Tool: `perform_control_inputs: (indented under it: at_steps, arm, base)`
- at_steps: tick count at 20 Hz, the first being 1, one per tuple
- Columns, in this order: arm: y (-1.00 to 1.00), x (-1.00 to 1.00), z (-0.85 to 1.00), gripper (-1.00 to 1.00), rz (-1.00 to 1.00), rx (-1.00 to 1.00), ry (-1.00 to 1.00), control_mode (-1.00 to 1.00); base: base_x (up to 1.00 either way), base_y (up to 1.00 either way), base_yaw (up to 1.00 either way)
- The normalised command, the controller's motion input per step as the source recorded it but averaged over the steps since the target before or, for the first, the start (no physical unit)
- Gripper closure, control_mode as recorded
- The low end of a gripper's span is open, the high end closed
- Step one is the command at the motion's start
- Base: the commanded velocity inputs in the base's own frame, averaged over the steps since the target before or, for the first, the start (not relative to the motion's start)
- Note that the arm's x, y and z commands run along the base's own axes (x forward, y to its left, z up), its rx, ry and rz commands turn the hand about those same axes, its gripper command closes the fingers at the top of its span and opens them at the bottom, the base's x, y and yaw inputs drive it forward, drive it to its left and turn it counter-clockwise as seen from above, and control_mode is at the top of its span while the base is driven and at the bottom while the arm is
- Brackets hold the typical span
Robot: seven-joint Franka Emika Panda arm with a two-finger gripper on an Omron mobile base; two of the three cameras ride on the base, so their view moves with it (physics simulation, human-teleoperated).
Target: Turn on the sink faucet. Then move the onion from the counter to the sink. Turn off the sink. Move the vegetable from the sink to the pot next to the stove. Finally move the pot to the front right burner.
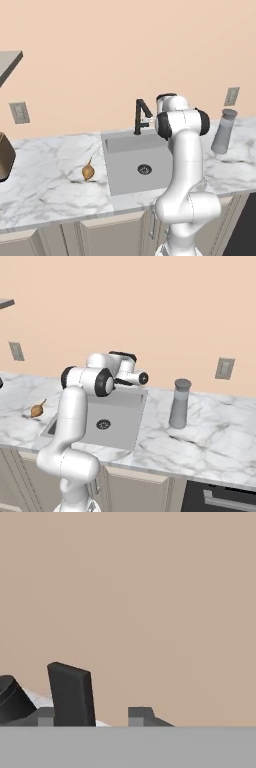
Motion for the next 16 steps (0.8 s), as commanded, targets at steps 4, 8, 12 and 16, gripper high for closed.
perform_control_inputs:
  at_steps: [4,8,12,16]
  arm:
    - [-0.93,0.00,-0.66,1.00,-0.03,0.11,0.07,-1.00]
    - [-0.88,0.00,-0.66,1.00,-0.03,0.07,0.10,-1.00]
    - [-0.83,0.00,-0.64,1.00,-0.04,0.04,0.11,-1.00]
    - [-0.81,0.00,-0.61,1.00,-0.04,0.04,0.10,-1.00]
  base:
    - [0.00,0.00,0.00]
    - [0.00,0.00,0.00]
    - [0.00,0.00,0.00]
    - [0.00,0.00,0.00]
